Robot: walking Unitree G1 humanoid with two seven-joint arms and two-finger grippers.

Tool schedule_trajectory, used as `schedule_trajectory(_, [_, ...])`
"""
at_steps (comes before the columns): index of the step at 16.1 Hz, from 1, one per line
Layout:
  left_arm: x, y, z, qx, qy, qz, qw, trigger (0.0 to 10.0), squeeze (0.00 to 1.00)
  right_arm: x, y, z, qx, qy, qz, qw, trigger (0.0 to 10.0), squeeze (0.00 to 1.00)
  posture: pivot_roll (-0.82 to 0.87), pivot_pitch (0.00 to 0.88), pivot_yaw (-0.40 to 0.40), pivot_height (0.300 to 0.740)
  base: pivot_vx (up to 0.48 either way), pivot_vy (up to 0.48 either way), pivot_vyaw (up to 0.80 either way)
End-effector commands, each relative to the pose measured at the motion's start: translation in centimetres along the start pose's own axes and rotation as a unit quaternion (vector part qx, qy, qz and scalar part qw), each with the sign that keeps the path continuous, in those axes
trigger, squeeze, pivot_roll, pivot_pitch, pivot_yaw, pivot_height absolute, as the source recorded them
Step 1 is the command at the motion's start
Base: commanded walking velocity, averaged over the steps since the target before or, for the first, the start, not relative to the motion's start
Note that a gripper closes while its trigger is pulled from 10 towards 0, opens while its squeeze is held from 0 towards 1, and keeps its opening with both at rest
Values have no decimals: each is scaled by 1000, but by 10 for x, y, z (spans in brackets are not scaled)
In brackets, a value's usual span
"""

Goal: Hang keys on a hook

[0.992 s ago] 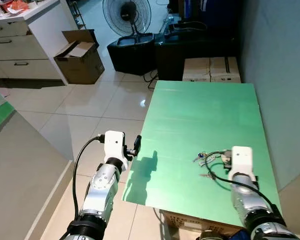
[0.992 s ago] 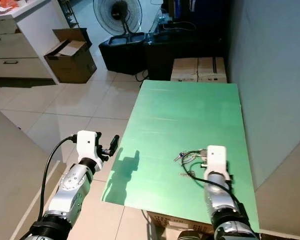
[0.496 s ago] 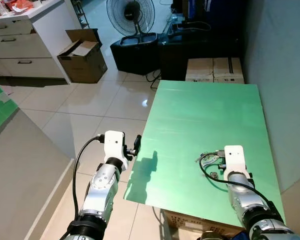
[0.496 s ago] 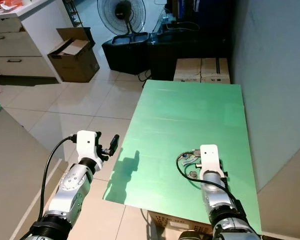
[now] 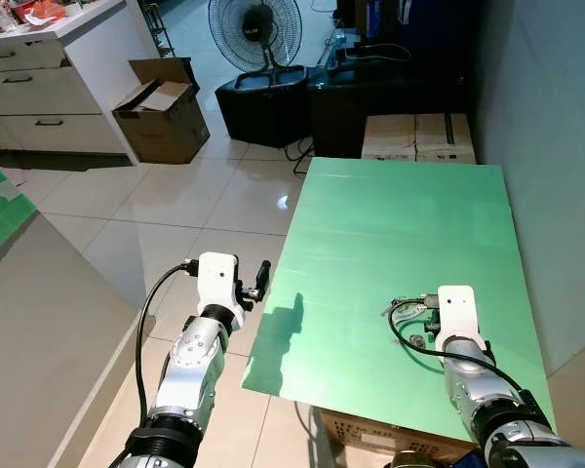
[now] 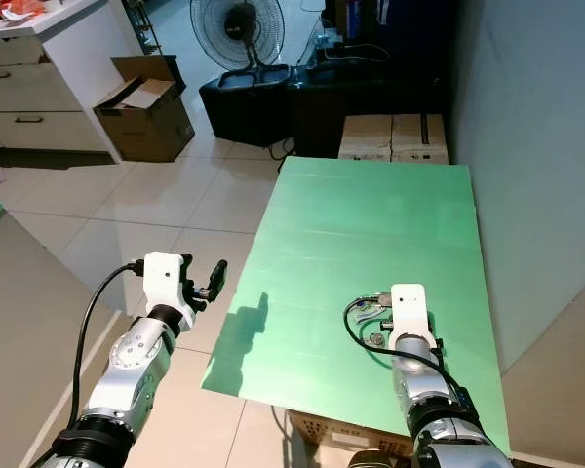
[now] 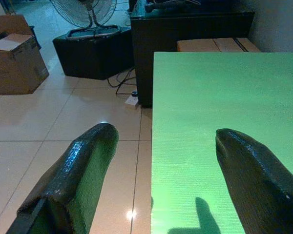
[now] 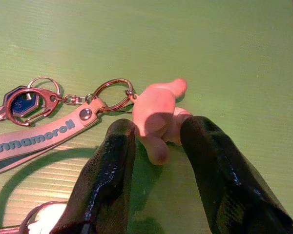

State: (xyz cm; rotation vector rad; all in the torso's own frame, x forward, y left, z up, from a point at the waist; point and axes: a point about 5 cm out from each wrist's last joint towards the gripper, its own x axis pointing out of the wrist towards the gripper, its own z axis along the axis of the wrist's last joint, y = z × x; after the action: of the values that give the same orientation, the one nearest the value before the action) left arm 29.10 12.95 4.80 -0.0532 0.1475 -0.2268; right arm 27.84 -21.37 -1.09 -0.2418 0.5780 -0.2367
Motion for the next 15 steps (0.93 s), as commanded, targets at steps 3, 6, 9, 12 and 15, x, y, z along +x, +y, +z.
schedule_trajectory(3, [-1,8,4,6,-1,7,1000,10000,0,0,9,7,7,-14,16,1000,0,0,-220,0,200,740,0,0,0])
schedule_trajectory(6, [0,9,6,8,-1,6,1000,10000,0,-2,14,1,12,-5,22,1000,0,0,-219,0,203,740,0,0,0])
schedule_trajectory(9, [2,9,7,10,-3,4,1000,10000,0,-3,11,-4,16,4,6,1000,10000,1000,-226,0,206,740,0,0,0])
schedule_trajectory(12, [8,4,6,1,-1,5,1000,10000,0,-2,8,-3,13,-1,8,1000,10000,1000,-244,0,187,740,0,0,0])
schedule_trajectory(15, [12,-1,-2,-13,9,16,1000,10000,0,1,-3,7,-6,-24,7,1000,10000,1000,-291,0,131,740,0,0,0])
